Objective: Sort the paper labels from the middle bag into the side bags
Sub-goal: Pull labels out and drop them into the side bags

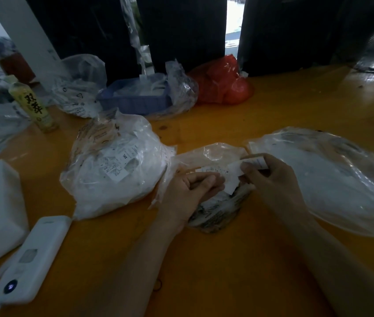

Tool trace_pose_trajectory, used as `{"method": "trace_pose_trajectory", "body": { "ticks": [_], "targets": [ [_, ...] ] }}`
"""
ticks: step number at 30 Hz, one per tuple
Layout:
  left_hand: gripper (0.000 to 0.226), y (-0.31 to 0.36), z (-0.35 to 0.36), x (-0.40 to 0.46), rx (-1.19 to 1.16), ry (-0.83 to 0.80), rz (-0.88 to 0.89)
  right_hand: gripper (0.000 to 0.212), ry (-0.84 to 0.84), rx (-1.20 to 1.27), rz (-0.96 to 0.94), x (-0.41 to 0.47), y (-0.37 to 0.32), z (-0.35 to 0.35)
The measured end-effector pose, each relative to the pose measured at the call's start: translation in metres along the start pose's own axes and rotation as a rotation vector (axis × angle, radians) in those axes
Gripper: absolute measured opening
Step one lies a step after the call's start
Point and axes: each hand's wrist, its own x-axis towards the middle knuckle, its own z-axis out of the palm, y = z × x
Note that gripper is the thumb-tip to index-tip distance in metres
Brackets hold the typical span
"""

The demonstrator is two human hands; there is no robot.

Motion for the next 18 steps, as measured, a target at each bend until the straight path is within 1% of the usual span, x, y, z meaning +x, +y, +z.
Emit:
{"method": "trace_pose_trajectory", "body": {
  "ticks": [2, 4, 7, 9, 12, 15, 18],
  "targets": [
    [0.018, -0.0003, 0.0, 0.0004, 0.005, 0.005, -0.004, 0.011, 0.008, 0.03, -0.038, -0.0019, -0.0036, 0.0006],
    [0.015, -0.0011, -0.0009, 0.0014, 0.014, 0.003, -0.012, 0.013, 0.01, -0.003, -0.098, -0.003, -0.0071, 0.0004],
    [0.018, -0.002, -0.0024, 0.0026, 0.034, -0.005, -0.023, 0.017, 0.022, -0.033, -0.169, -0.0041, -0.0082, -0.0012],
    [0.019, -0.0027, -0.0027, 0.0028, 0.036, -0.002, -0.024, 0.021, 0.028, -0.023, -0.184, -0.0036, -0.0072, -0.0022],
    [0.02, -0.0015, -0.0022, 0.0021, 0.036, -0.002, -0.015, 0.019, 0.026, -0.113, -0.237, -0.0042, -0.0076, -0.0004],
    [0.03, -0.0009, -0.002, 0.0011, 0.035, -0.012, -0.007, 0.02, 0.017, -0.182, -0.275, -0.0051, -0.0078, 0.0011],
    [0.028, -0.0028, -0.0038, 0.0019, 0.032, -0.005, -0.002, 0.021, -0.014, -0.241, -0.3, -0.0063, -0.0066, 0.0024]
  ]
}}
